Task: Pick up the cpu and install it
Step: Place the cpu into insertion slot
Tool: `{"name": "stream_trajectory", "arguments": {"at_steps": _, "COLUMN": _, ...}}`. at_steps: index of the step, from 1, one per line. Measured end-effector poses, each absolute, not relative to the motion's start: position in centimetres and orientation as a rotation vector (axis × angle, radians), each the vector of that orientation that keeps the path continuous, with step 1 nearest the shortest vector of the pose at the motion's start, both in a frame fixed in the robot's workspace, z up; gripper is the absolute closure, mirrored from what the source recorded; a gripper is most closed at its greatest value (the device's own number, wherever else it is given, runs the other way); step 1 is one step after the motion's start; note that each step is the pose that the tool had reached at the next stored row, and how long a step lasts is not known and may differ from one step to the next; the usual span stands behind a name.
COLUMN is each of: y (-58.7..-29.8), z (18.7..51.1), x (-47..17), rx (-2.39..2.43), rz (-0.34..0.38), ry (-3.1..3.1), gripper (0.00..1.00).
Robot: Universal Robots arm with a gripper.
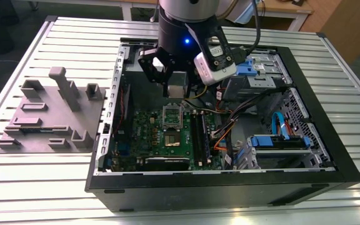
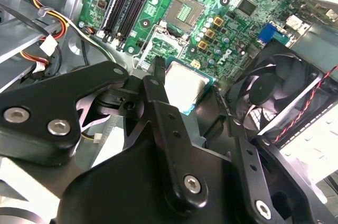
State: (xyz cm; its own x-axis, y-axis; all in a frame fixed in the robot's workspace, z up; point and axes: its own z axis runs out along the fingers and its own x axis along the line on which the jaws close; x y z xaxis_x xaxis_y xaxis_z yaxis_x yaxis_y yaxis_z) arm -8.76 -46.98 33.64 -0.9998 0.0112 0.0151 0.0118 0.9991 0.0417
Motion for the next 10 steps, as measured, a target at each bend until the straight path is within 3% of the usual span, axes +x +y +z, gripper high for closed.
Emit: {"name": "stream_trajectory", "arguments": {"at_steps": 10, "y": -46.98, "z": 33.28, "x": -8.75, "rx": -0.018, "rz": -0.065, "ry": -3.126, "gripper": 0.53}}
